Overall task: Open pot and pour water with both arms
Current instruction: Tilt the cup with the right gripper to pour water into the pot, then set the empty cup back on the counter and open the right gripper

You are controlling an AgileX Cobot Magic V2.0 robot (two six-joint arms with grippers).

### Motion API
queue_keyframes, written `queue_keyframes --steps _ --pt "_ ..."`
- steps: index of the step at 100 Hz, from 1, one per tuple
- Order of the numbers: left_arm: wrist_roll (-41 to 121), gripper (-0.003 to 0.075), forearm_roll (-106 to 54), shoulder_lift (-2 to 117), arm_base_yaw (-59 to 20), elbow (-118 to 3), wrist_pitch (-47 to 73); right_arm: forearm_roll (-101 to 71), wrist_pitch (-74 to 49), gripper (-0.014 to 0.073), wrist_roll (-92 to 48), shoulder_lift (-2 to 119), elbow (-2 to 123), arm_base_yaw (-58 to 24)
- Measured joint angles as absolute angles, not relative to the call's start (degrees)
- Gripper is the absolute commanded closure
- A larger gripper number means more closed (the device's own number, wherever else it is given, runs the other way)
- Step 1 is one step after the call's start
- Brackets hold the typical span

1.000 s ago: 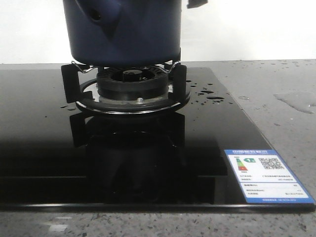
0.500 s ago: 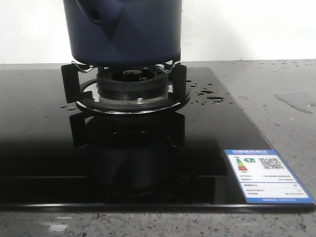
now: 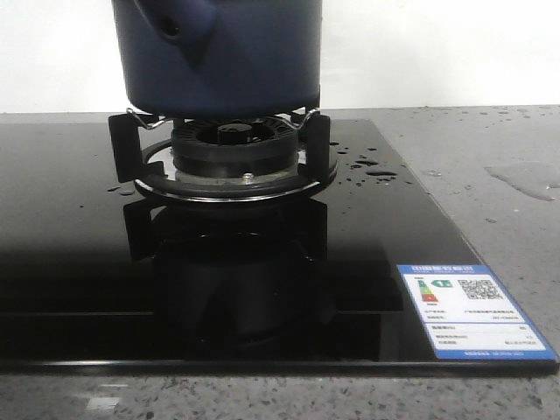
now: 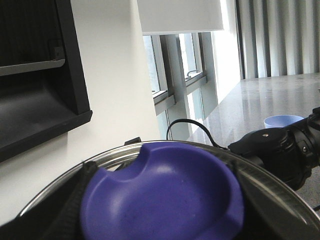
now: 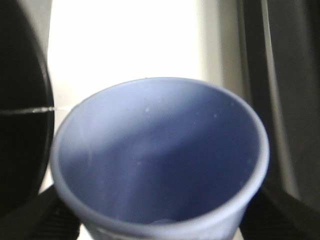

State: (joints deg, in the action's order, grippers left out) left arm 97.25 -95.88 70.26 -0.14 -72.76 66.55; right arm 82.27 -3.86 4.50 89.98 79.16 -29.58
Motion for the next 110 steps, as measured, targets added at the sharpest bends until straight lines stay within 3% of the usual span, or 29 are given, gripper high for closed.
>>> queue_keyframes --steps 29,47,76,94,110 --pt "97.3 0.0512 -95.9 70.3 -0.1 -72.8 66.6 58.2 -11.5 0.0301 9.6 87.5 78.7 -28.3" --pt "97.3 0.0512 -94.7 70.3 -0.1 -72.8 66.6 43.2 -10.3 0.0301 10.1 78.8 72.0 -20.0" --pt "97.3 0.0512 -93.0 70.3 -0.1 -72.8 66.6 32.6 11.0 0.0301 10.3 64.8 43.2 -2.1" --pt "97.3 0.0512 -93.0 70.3 -0.1 -72.8 66.6 30.3 23.8 0.0301 10.3 63.4 29.0 0.3" --pt "97.3 0.0512 -93.0 70.3 -0.1 -72.8 66.6 28.0 29.2 0.0301 10.3 66.1 23.9 0.3"
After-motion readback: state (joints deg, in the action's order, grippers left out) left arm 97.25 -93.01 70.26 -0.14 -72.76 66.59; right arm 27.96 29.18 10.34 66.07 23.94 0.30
